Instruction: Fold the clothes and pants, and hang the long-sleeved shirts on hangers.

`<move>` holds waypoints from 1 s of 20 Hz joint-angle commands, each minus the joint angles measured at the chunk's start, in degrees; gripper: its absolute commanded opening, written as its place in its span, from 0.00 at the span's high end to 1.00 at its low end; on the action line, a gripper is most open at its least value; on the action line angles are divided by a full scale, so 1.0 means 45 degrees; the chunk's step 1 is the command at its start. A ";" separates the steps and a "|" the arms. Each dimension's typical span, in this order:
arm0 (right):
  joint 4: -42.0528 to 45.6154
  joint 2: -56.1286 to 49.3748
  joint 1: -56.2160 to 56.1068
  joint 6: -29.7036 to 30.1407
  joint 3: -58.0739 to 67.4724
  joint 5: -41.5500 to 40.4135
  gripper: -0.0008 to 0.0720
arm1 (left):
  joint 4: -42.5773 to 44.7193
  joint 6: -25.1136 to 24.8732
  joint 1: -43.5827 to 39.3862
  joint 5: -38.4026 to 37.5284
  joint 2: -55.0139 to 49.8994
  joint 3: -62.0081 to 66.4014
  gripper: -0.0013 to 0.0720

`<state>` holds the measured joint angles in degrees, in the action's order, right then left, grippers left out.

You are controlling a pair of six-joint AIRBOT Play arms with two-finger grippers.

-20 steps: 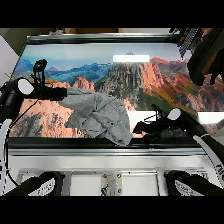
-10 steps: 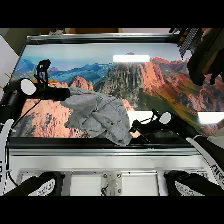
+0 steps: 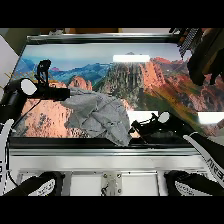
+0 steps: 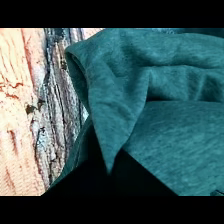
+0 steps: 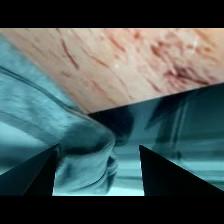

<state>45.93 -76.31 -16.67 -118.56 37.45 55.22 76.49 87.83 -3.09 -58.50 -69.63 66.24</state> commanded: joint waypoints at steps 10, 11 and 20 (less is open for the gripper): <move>0.2322 0.1132 0.2293 0.3410 0.5557 0.3920 0.96 | -0.0151 0.0000 -0.0083 0.0238 0.3177 0.1438 0.97; 0.3376 0.1311 0.2599 0.3410 0.7412 0.4818 0.96 | -0.0282 0.0000 -0.0243 -0.0039 0.3837 0.1957 0.97; 0.9811 0.2113 -0.1161 0.3405 1.5208 0.7616 0.96 | -0.0199 0.0019 -0.1943 -0.1734 0.8184 -0.2603 0.97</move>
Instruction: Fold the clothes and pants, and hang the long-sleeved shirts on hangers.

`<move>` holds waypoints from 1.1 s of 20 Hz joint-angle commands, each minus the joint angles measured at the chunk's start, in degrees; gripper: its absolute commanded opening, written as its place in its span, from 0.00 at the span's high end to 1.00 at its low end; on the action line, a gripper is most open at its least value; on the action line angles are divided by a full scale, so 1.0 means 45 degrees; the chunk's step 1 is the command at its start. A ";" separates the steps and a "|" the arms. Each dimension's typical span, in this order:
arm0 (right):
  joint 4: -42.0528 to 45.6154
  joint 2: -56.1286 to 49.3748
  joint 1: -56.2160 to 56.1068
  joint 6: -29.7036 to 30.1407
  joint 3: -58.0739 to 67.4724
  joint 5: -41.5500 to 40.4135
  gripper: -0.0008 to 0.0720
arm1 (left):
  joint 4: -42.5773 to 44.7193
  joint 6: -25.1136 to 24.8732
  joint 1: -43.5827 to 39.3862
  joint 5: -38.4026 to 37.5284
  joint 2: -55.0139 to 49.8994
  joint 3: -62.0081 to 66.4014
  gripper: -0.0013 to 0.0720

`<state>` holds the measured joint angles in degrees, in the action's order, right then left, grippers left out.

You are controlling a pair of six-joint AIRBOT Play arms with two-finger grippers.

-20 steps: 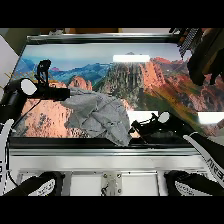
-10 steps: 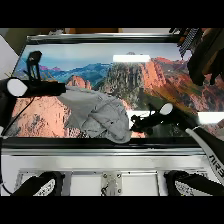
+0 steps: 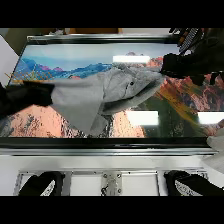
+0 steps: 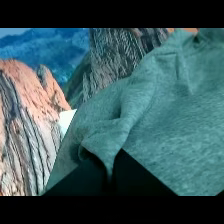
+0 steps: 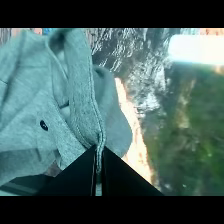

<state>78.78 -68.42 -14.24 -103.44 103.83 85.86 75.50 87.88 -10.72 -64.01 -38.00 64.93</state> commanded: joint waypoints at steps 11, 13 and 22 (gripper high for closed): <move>0.3400 0.0840 -0.5591 -0.2079 -0.5649 -0.0408 0.96 | -0.2268 -0.0753 -0.1219 0.1399 -0.2861 -0.2516 0.07; 0.3410 0.1175 -0.5586 -0.2161 -0.5644 -0.0389 0.96 | -0.3118 -0.1545 -0.1919 0.1617 -0.4643 -0.1734 0.07; 0.3507 0.2919 -0.5581 -0.3463 -0.5644 -0.0311 0.96 | -0.6829 -0.5707 -0.2701 0.1234 -0.9938 -0.0442 0.07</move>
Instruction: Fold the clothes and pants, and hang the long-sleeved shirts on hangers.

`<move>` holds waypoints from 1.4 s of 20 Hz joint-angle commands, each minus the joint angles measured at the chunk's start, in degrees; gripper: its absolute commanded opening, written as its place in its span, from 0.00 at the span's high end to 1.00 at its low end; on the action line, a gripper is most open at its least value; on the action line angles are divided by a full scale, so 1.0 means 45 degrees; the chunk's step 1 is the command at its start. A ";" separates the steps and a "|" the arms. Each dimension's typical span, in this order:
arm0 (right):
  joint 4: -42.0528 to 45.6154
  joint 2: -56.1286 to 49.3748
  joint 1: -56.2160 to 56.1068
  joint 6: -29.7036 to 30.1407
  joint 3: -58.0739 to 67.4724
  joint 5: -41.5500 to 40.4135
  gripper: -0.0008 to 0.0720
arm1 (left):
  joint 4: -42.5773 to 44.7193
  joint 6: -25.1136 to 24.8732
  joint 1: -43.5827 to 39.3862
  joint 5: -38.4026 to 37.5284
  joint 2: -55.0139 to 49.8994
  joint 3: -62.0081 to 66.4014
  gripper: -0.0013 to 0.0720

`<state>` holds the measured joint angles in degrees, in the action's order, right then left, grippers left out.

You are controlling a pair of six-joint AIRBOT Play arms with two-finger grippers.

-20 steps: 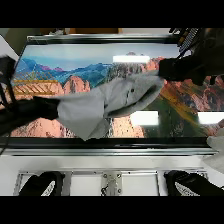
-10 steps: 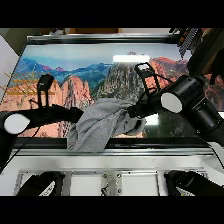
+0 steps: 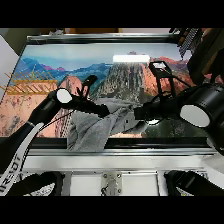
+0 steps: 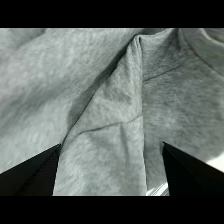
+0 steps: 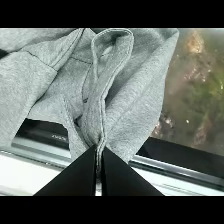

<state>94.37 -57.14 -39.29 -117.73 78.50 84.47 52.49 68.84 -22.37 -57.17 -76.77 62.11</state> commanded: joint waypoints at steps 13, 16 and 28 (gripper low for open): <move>0.0335 0.0447 0.0005 -0.0277 -0.0015 -0.0034 0.96 | -0.2186 -0.1258 -0.0583 0.0306 -0.2555 0.0189 0.97; 0.1161 0.0447 0.0248 0.0355 0.0311 -0.0039 0.96 | -0.2249 -0.0942 0.0092 0.0262 -0.1583 0.0515 0.97; 0.1117 -0.0398 0.2778 0.2205 0.9292 -0.2093 0.96 | -0.1219 0.0010 0.2273 -0.0403 0.4575 1.1157 0.97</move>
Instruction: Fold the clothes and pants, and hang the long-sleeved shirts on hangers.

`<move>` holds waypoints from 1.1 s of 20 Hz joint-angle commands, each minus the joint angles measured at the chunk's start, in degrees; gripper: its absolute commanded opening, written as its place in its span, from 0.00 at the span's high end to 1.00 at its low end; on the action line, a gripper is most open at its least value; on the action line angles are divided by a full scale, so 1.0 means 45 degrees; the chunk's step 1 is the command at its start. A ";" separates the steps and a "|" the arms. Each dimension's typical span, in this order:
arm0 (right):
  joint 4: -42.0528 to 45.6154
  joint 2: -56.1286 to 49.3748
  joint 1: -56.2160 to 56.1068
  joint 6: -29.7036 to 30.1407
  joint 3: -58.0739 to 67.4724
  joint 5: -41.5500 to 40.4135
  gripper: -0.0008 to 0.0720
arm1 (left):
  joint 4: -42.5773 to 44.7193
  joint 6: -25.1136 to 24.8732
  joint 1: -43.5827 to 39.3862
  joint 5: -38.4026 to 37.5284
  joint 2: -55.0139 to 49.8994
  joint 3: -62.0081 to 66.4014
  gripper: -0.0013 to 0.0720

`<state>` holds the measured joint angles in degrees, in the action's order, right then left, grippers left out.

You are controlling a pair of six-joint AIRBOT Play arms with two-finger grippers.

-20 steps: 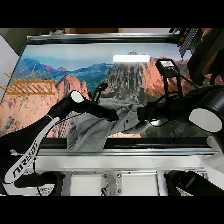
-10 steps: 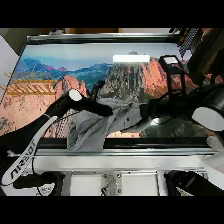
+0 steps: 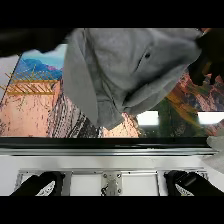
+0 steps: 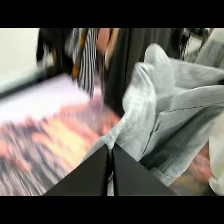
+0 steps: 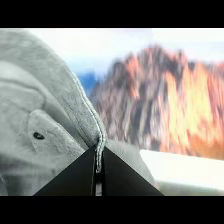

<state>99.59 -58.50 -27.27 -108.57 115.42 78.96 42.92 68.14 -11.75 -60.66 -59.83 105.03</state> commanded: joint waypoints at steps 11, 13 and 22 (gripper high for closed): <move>-0.0500 -0.0107 0.0073 -0.0257 -0.7635 0.0398 0.96 | 0.4949 0.2861 -0.0112 -0.1491 0.2220 -0.8850 0.97; -0.1496 -0.0112 0.0058 -0.0253 -0.9568 -0.0291 0.96 | 0.4857 0.2861 -0.0117 -0.1273 0.2210 -1.1322 0.97; -0.2584 -0.1515 0.0058 -0.0253 -1.2604 -0.1841 0.95 | 0.2851 0.2021 -0.0117 -0.1258 0.2225 -1.4668 0.97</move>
<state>88.99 -63.07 -26.96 -109.60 60.77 71.70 57.80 78.48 -12.27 -65.65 -49.87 41.50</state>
